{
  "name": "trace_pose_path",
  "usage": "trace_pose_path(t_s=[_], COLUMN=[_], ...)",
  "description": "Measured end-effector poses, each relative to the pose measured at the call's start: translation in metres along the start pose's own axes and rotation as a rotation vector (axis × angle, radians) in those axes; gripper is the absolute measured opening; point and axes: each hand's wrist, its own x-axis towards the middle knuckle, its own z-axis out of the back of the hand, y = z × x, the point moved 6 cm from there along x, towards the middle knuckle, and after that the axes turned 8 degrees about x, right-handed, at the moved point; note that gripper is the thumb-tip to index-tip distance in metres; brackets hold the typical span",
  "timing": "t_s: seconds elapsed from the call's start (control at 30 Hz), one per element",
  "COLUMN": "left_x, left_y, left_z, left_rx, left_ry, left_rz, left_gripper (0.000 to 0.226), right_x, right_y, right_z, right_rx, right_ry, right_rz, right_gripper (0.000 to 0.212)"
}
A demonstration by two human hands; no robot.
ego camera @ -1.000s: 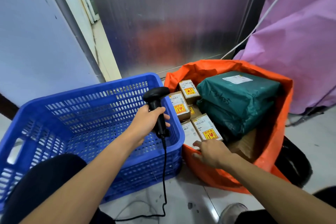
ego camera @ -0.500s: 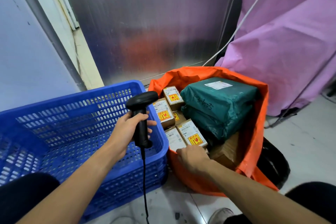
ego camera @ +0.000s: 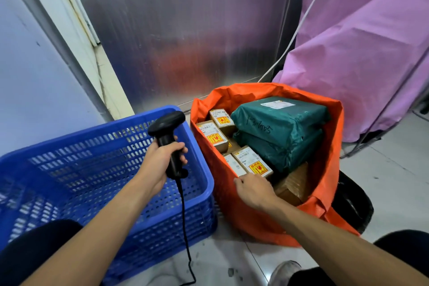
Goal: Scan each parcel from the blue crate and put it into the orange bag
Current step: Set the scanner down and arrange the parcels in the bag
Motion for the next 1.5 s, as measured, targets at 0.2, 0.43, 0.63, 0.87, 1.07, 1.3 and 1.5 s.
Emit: trace_pose_path(t_s=[0.2, 0.43, 0.63, 0.87, 1.07, 1.3, 1.5], left_x=[0.022, 0.043, 0.062, 0.087, 0.098, 0.127, 0.137], left_y=[0.006, 0.020, 0.029, 0.035, 0.010, -0.003, -0.003], left_z=[-0.002, -0.027, -0.042, -0.051, -0.058, -0.070, -0.055], left_rx=[0.108, 0.117, 0.246, 0.592, 0.936, 1.213, 1.160], left_ry=[-0.115, -0.174, -0.231, -0.361, -0.347, -0.191, -0.121], left_rz=[0.056, 0.148, 0.139, 0.138, 0.018, -0.097, -0.112], left_gripper=[0.008, 0.005, 0.021, 0.055, 0.042, 0.015, 0.015], right_x=[-0.014, -0.032, -0.040, -0.036, -0.031, -0.025, -0.026], right_y=[0.021, 0.039, 0.048, 0.055, 0.059, 0.062, 0.065], right_z=[0.009, 0.002, -0.010, -0.009, -0.006, -0.007, -0.008], right_rx=[-0.014, -0.081, -0.128, -0.179, -0.194, -0.220, -0.200], right_ry=[-0.114, -0.113, -0.063, -0.005, 0.070, 0.130, 0.144], right_rz=[0.121, 0.287, 0.397, 0.415, 0.415, 0.414, 0.355], right_gripper=[0.046, 0.040, 0.039, 0.039, 0.040, 0.042, 0.042])
